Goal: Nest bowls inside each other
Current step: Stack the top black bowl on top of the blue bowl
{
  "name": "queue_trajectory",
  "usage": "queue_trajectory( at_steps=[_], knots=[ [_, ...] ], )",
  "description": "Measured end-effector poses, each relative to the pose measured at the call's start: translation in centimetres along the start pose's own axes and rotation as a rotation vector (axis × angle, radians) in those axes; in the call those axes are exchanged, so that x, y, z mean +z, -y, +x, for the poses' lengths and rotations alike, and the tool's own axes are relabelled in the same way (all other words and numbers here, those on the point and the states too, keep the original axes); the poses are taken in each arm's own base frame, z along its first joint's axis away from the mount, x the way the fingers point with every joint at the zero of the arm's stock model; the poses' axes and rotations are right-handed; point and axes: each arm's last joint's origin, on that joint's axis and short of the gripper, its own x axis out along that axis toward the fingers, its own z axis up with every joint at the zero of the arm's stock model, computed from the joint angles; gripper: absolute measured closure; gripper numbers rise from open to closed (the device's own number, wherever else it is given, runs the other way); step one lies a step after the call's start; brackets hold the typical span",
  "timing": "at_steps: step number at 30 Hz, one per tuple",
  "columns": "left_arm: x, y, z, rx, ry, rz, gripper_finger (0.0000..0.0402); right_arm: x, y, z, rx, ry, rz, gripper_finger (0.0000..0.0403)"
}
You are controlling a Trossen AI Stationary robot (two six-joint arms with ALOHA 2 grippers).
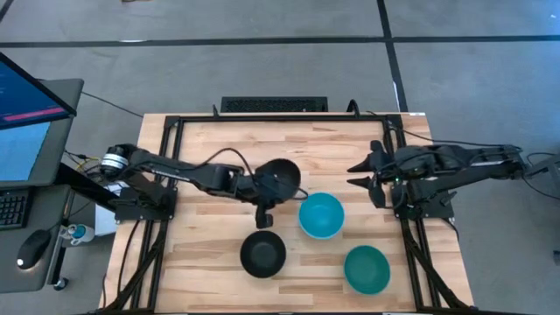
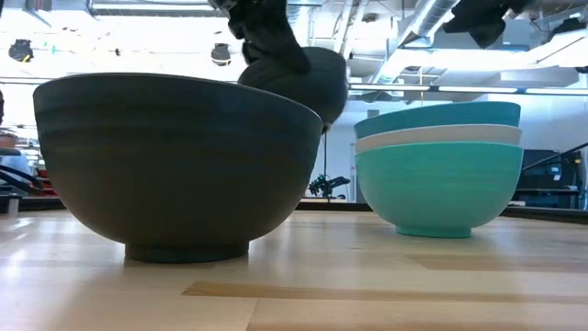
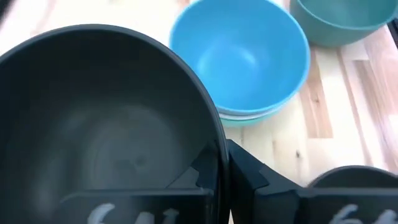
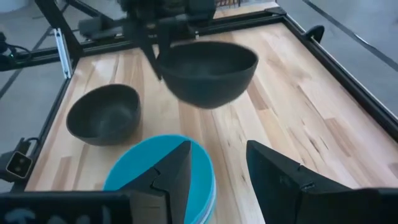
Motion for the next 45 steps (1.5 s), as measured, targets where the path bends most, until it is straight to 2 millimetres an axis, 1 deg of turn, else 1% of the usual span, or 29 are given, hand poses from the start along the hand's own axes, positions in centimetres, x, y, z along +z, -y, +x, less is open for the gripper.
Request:
queue_trajectory(
  at_steps=[3, 6, 10, 13, 15, 18, 22, 24, 28, 31, 34, 39, 42, 44, 45],
  knots=[
    [0.7, 1.3, 1.5, -0.022, -0.008, 0.023, 0.0401, -0.5, 0.1, -0.3, -0.007, -0.038, -0.007, 0.0225],
    [1.1, 2.6, 3.6, -0.043, -0.040, 0.042, 0.0401, -0.8, 0.2, -0.4, -0.020, -0.062, -0.004, 0.0225],
    [3.4, 4.1, 5.1, -0.078, -0.001, 0.054, 0.0401, -0.8, 0.1, -1.0, -0.006, -0.046, -0.010, 0.0227],
    [5.3, 4.7, 5.1, -0.067, 0.041, 0.083, 0.0401, -1.3, 0.0, -1.7, 0.019, -0.059, -0.032, 0.0226],
    [6.5, 4.7, 4.6, -0.051, 0.064, 0.097, 0.0401, -1.7, -0.1, -2.3, 0.048, -0.077, -0.047, 0.0225],
    [7.2, 4.3, 3.9, -0.019, 0.060, 0.086, 0.0401, -2.2, -0.2, -3.3, 0.088, -0.063, -0.034, 0.0225],
    [8.3, 4.6, 3.1, -0.045, 0.101, 0.100, 0.0401, -3.7, 0.2, -4.5, 0.118, -0.017, -0.002, 0.0225],
    [8.7, 4.9, 2.8, -0.074, 0.129, 0.099, 0.0401, -4.9, 0.5, -4.9, 0.124, -0.004, 0.025, 0.0225],
    [8.7, 4.9, 3.0, -0.087, 0.134, 0.069, 0.0401, -6.9, 1.1, -5.3, 0.144, 0.029, 0.096, 0.0227],
    [9.0, 4.9, 2.9, -0.107, 0.161, 0.057, 0.0401, -7.9, 1.4, -5.5, 0.166, 0.052, 0.120, 0.0226],
    [9.3, 5.0, 2.9, -0.117, 0.193, 0.043, 0.0401, -8.6, 1.6, -5.7, 0.184, 0.068, 0.123, 0.0225],
    [9.9, 5.1, 2.7, -0.123, 0.258, 0.019, 0.0401, -8.7, 1.7, -6.1, 0.208, 0.094, 0.123, 0.0226],
    [9.6, 5.3, 3.9, -0.128, 0.234, 0.022, 0.0401, -8.8, 1.7, -6.1, 0.214, 0.092, 0.121, 0.0227],
    [9.1, 5.6, 5.4, -0.161, 0.175, 0.025, 0.0401, -8.7, 1.6, -6.1, 0.211, 0.087, 0.120, 0.0227],
    [9.4, 5.9, 6.1, -0.183, 0.182, 0.032, 0.0401, -8.7, 1.6, -6.0, 0.210, 0.084, 0.119, 0.0226]
  ],
)
